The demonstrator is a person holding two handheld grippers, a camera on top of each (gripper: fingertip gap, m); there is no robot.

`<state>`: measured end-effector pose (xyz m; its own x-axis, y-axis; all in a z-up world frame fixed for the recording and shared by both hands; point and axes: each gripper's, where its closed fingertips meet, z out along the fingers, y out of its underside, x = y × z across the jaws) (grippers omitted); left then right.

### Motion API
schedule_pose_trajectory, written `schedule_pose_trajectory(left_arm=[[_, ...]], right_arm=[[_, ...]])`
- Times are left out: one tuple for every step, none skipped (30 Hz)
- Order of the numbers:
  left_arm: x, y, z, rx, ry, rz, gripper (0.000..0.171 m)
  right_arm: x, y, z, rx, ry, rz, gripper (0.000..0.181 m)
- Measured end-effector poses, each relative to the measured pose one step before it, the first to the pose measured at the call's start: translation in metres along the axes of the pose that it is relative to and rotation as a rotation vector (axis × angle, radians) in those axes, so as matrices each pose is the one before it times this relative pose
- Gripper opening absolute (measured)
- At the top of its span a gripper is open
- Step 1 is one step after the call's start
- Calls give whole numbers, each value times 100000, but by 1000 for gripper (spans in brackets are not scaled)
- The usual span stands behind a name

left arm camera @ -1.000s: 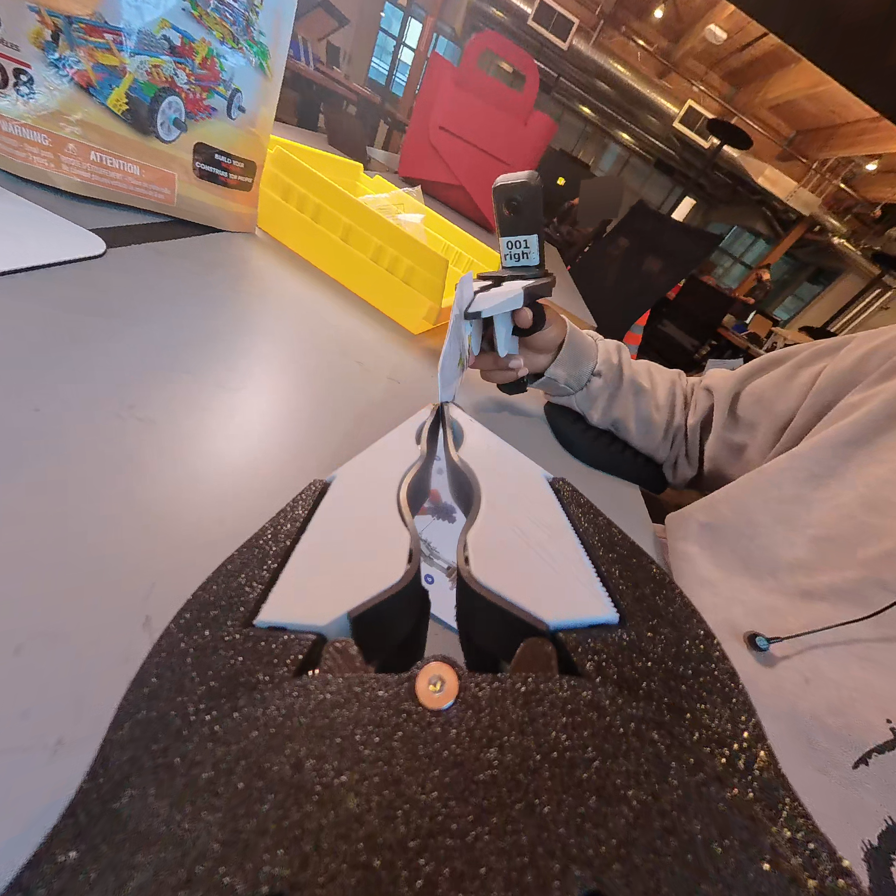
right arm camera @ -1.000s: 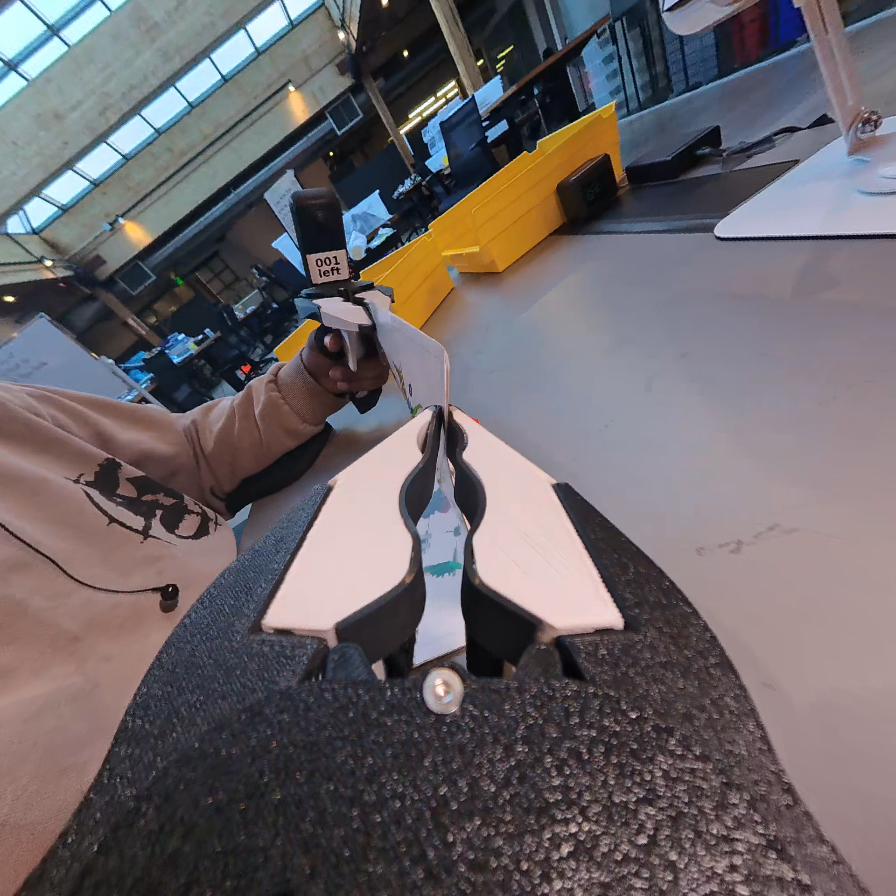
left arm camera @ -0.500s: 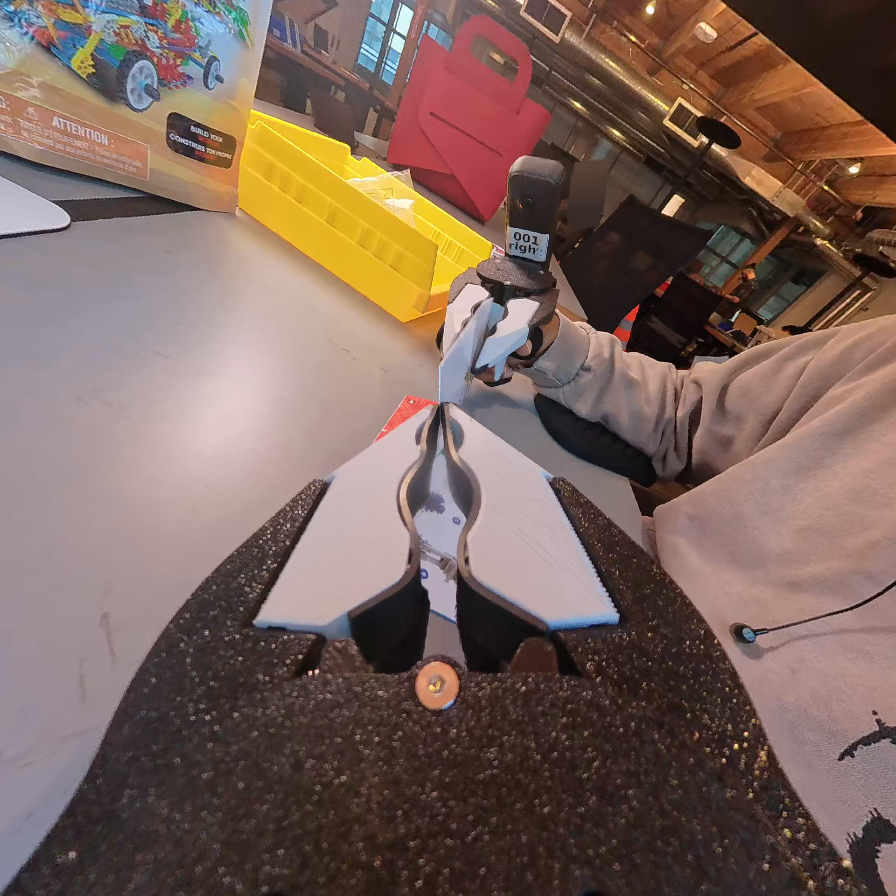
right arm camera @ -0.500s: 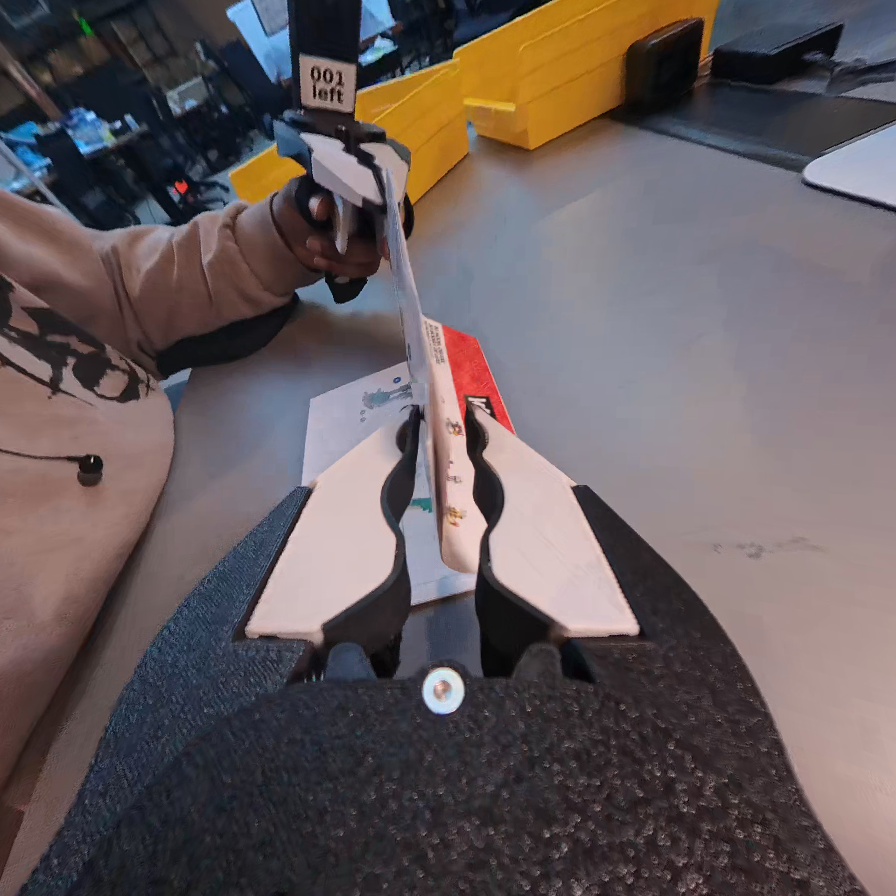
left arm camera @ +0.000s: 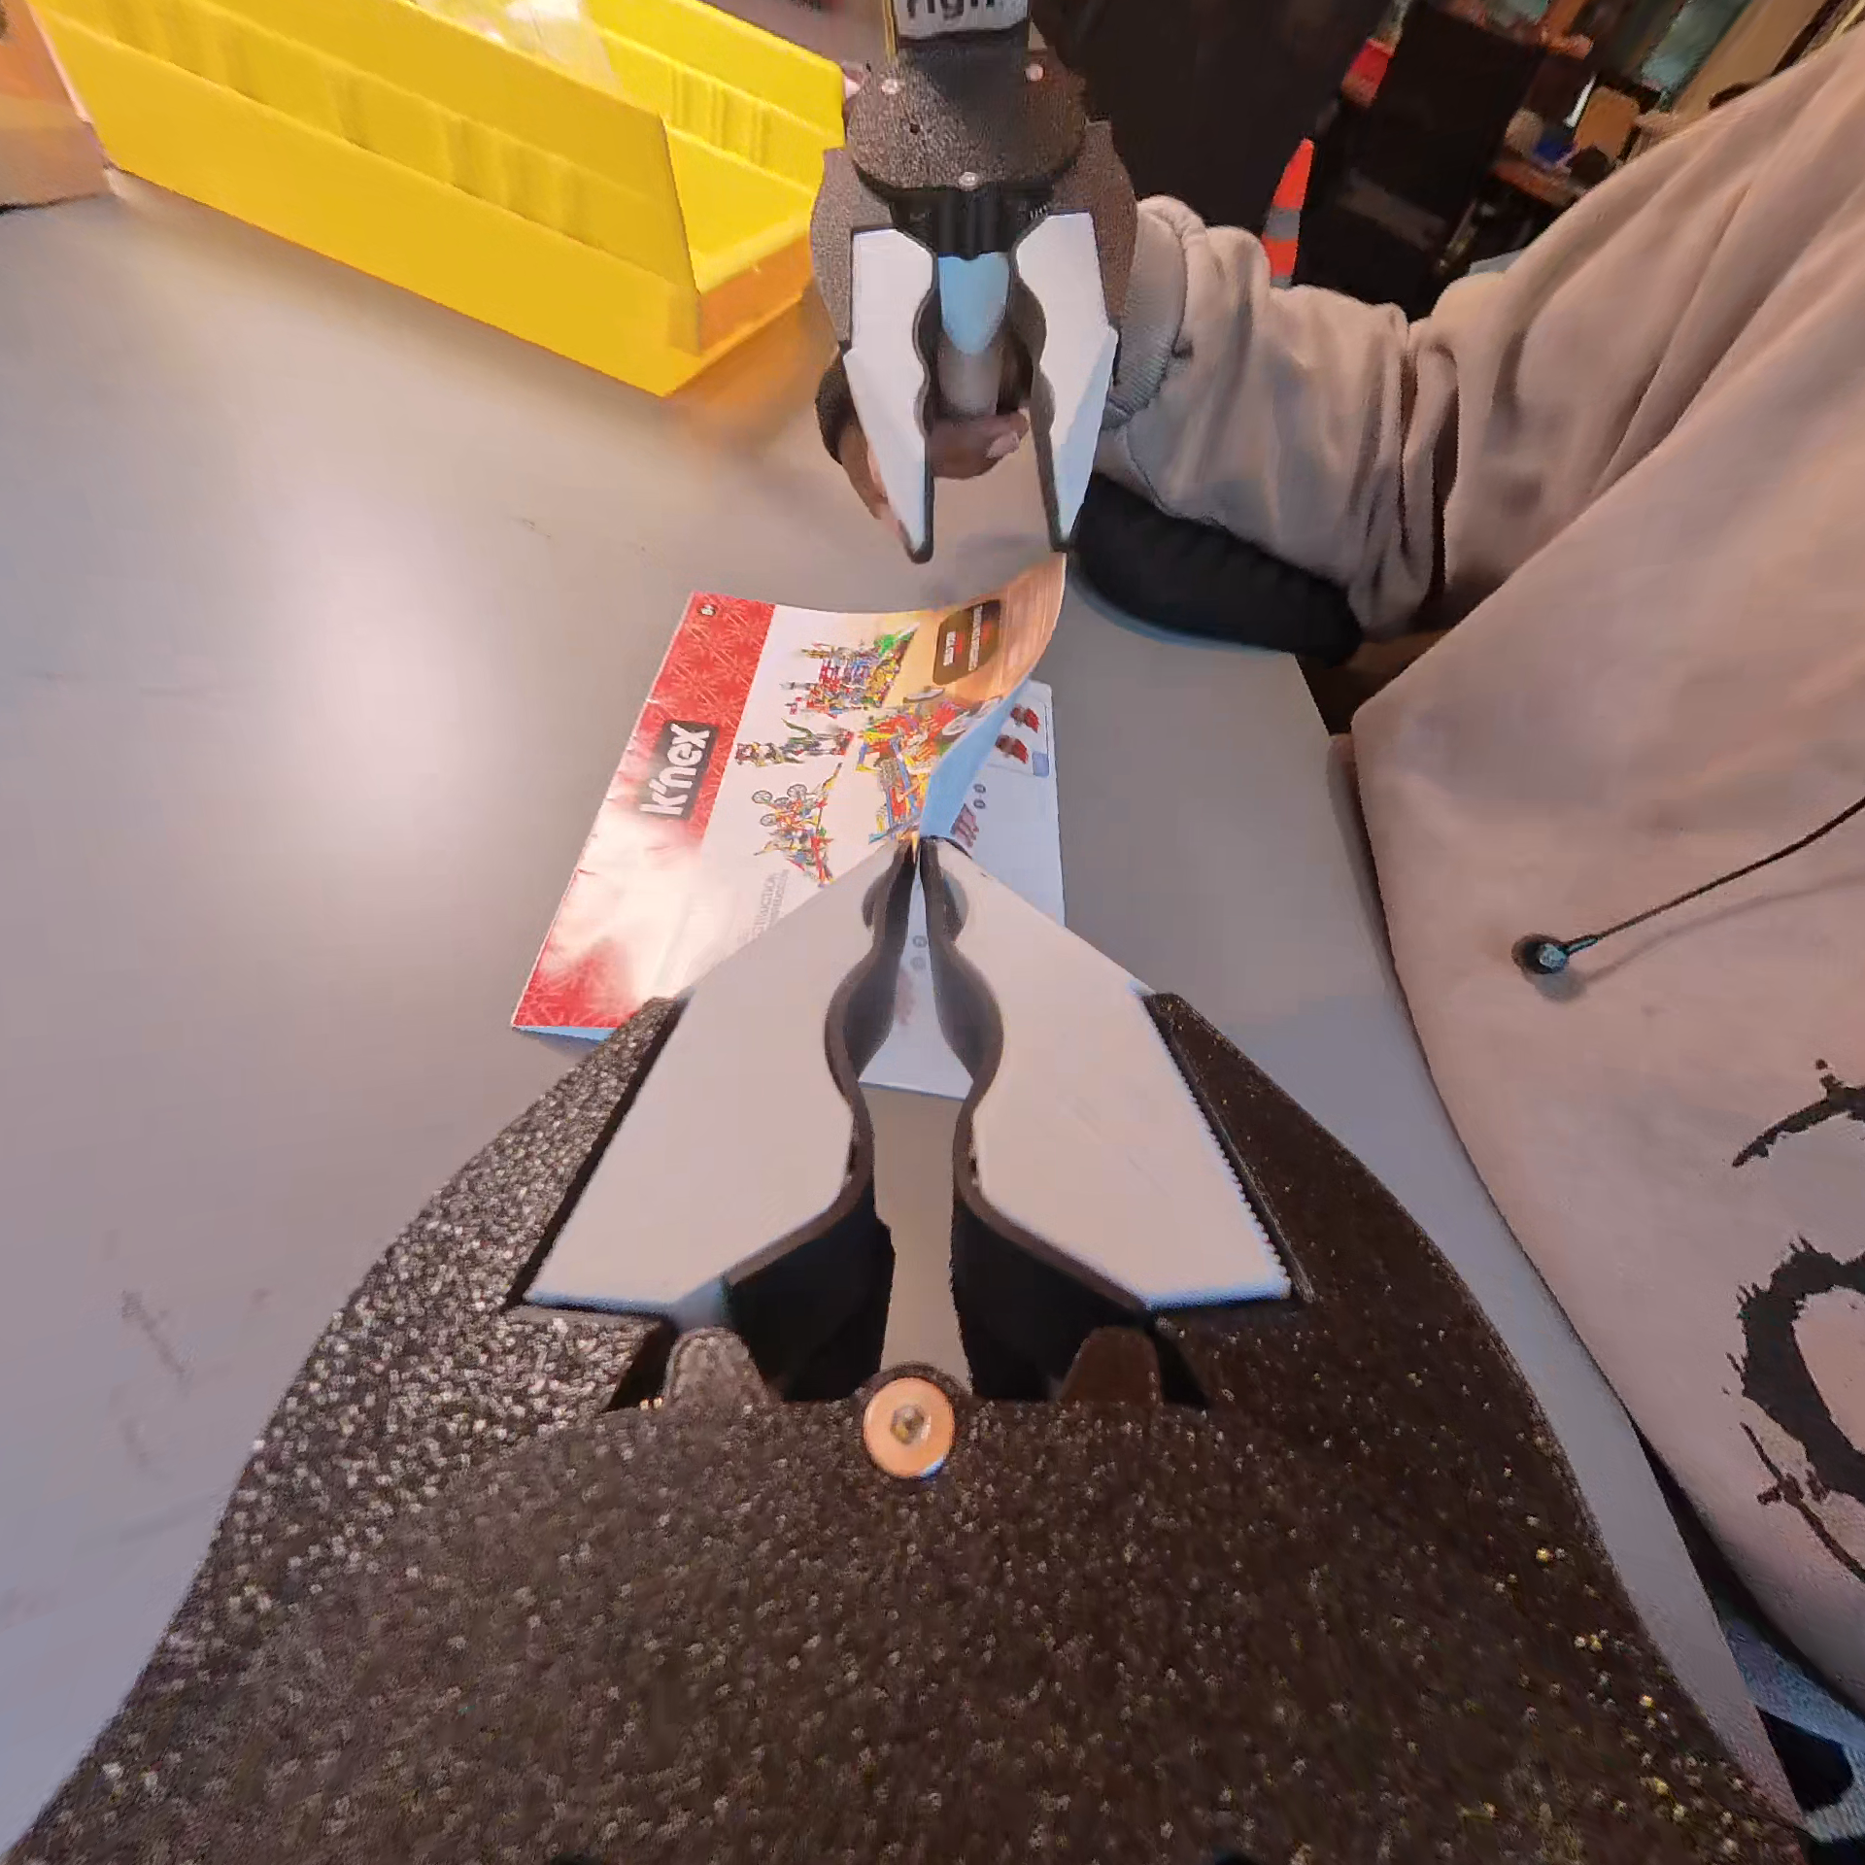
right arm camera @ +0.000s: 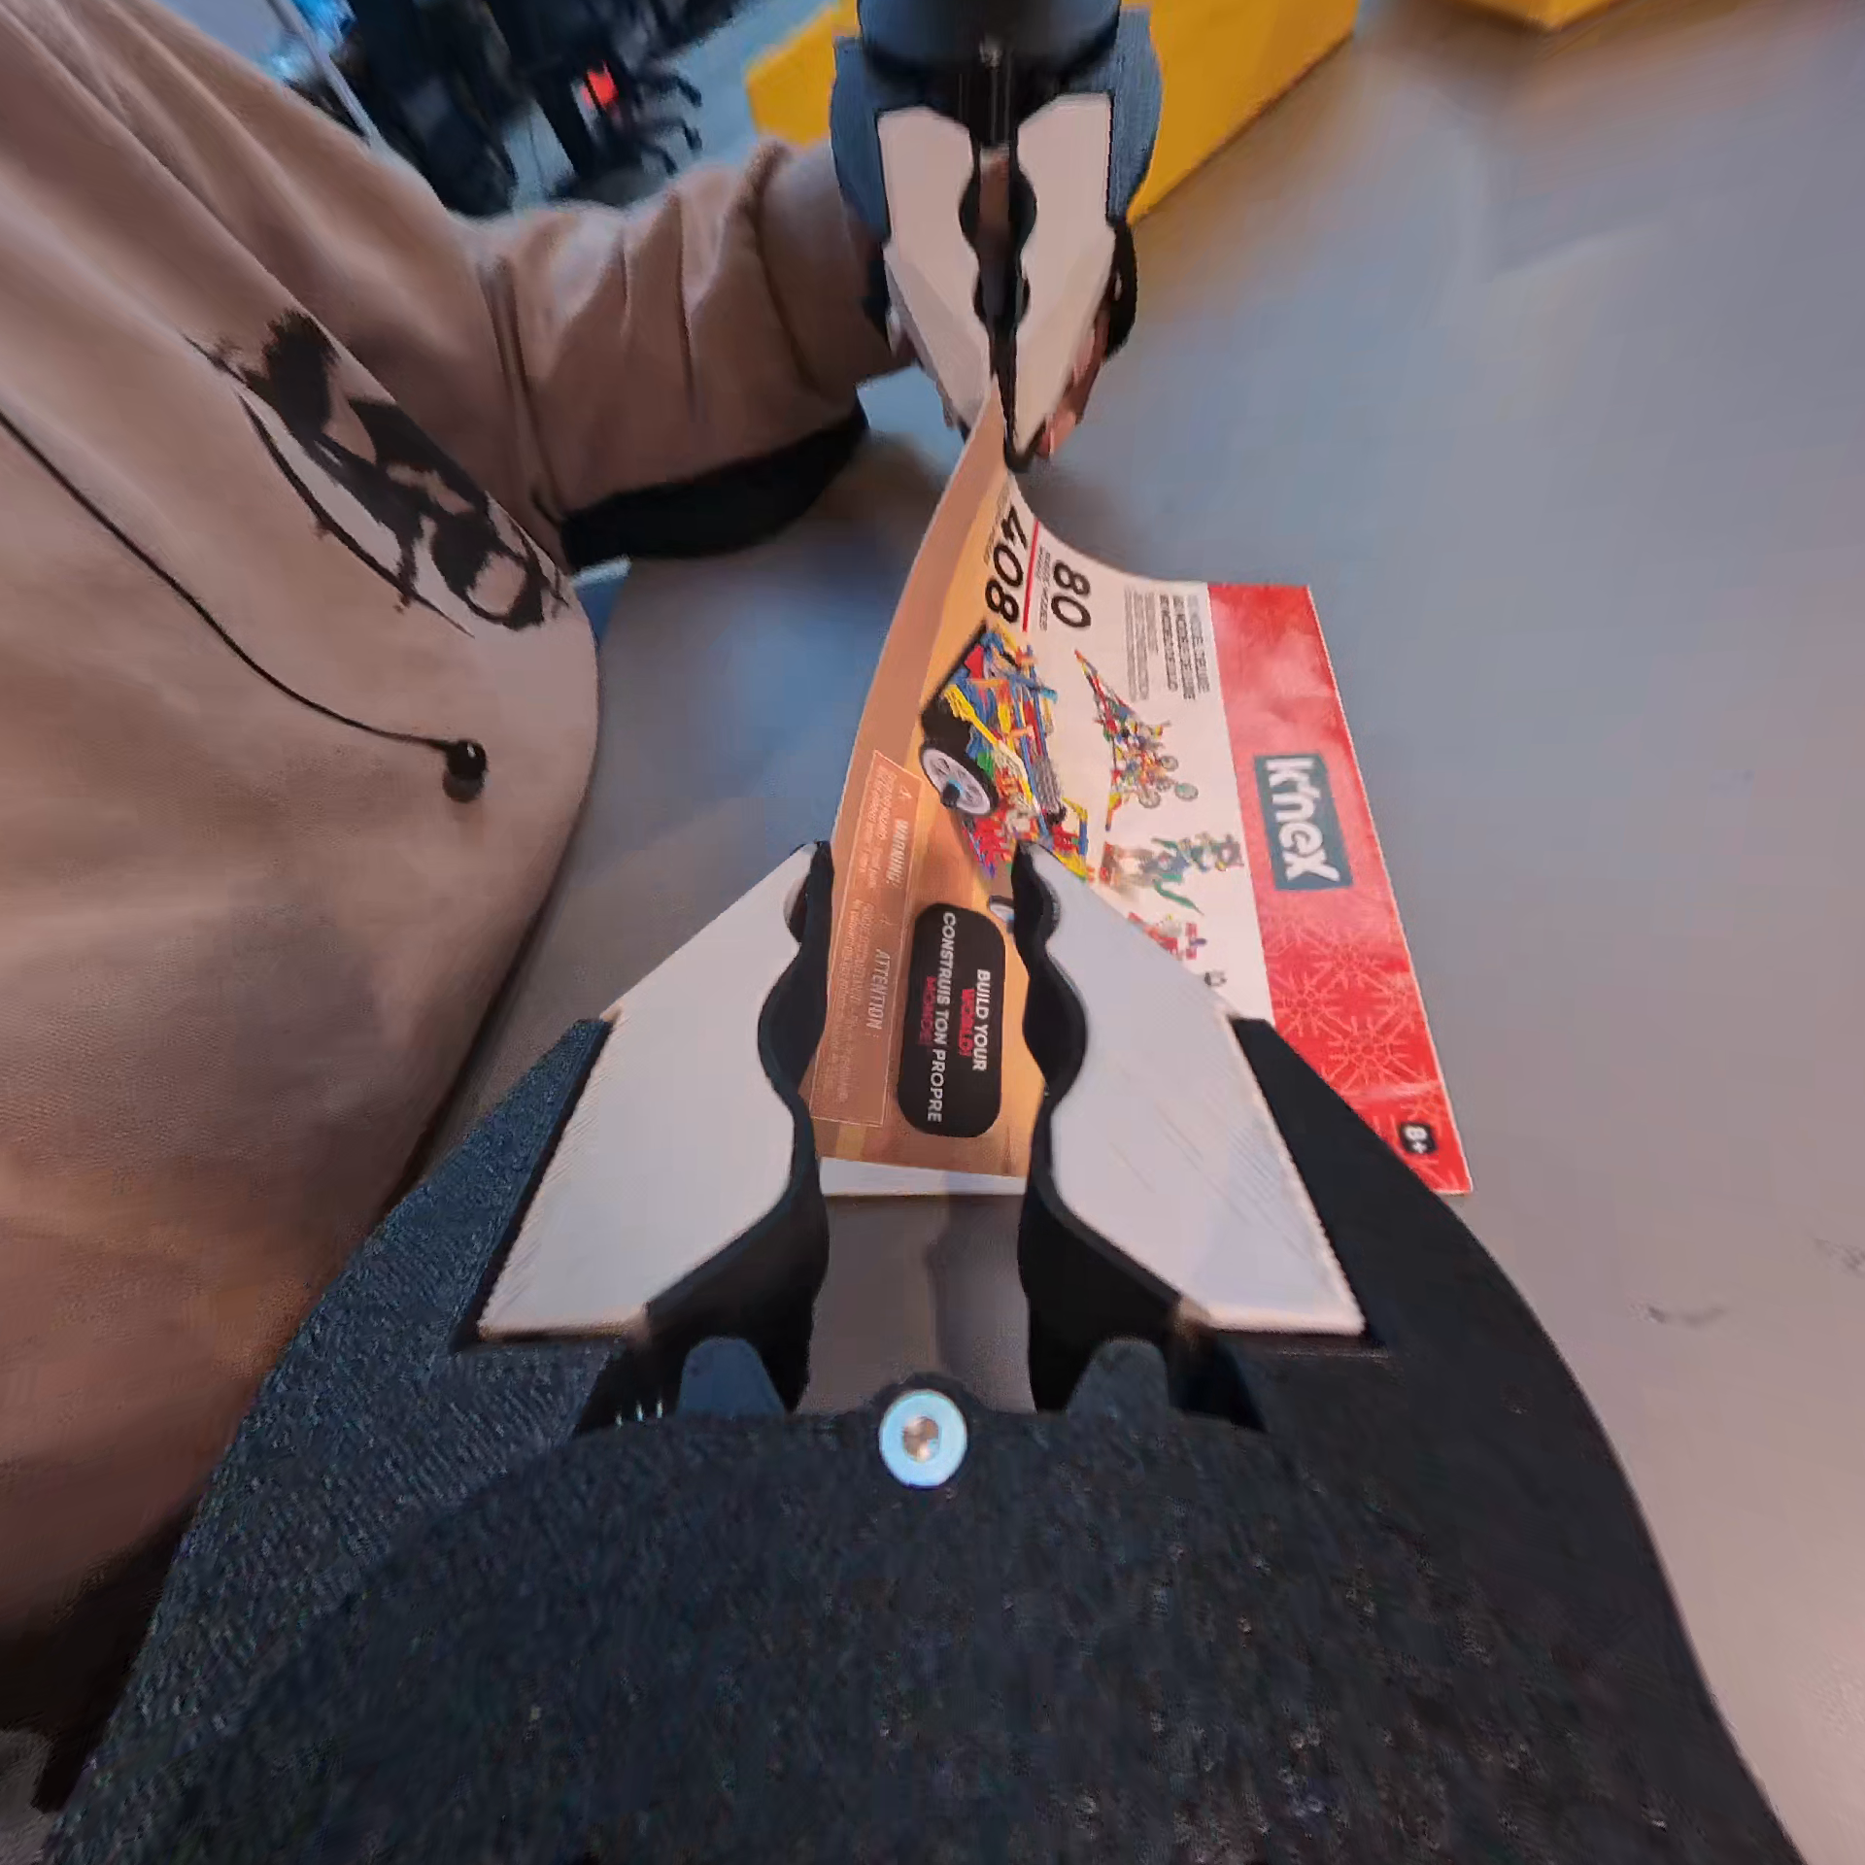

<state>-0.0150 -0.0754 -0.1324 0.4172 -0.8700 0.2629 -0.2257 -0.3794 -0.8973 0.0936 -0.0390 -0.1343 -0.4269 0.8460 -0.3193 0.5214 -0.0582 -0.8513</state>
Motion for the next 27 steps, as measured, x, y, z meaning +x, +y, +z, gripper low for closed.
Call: schedule_pose_trajectory(left_arm=[[254,346,214,-1990,1122,658,0],[223,280,199,-1574,914,739,0],[120,184,180,-1064,376,637,0],[143,134,151,-896,568,314,0],[152,111,110,-658,676,211,0],[136,43,80,-325,579,299,0],[123,23,67,-181,458,289,0],[71,19,55,-166,240,231,0],[58,16,41,-185,134,191,0],[70,5,47,-107,212,175,0],[80,-1,43,-43,311,179,0],[115,17,40,-141,441,236,0],[96,10,35,-161,325,313,0],[101,24,36,-170,328,336,0],[121,39,28,-255,400,324,0],[108,31,24,-263,300,338,0],[76,0,25,-135,197,312,0],[61,-3,21,-29,141,155,0],[27,-3,16,1,99,40,0],[16,25,2,-89,11,67,0],[15,21,-4,-124,-13,66,0],[25,9,2,-39,48,45,0],[31,-9,3,30,89,79,0],[36,6,3,-17,150,94,0],[38,25,25,-183,184,106,0],[9,44,25,-175,19,71,0],[1,16,24,-87,94,-67,0]], right_arm=[[197,960,782,-6487,2514,-1834,35],[-110,620,748,-4835,676,-1926,35],[-352,159,626,-2240,-900,-1173,35],[-357,-200,478,-146,-1297,-446,35],[-184,-339,373,761,-647,8,35],[-25,-234,296,325,29,317,34],[3,-111,251,-77,-12,133,32],[36,-110,223,235,98,-113,31],[70,-187,190,791,76,241,29],[45,-217,156,1177,-328,914,27],[57,-229,152,1240,-498,1187,26],[10,-219,119,1323,-803,1223,26],[-92,-172,95,1265,-1640,1188,25],[-56,-81,74,937,-1642,1438,24],[17,-68,28,1090,-1449,1695,24],[-46,-138,-9,1667,-2049,1974,23],[-19,-146,-35,1734,-1956,2446,23],[84,-53,-26,848,-1145,2117,23],[52,46,5,176,-761,785,24],[-45,56,9,20,-937,315,24],[23,57,43,-213,-214,381,24],[-7,66,44,-364,-40,-242,24],[-108,65,55,-427,-331,-535,24],[-56,81,65,-526,30,-531,24],[42,83,62,-642,519,-361,24],[9,117,46,-655,165,-332,24],[-97,62,39,-308,-451,-428,24]])
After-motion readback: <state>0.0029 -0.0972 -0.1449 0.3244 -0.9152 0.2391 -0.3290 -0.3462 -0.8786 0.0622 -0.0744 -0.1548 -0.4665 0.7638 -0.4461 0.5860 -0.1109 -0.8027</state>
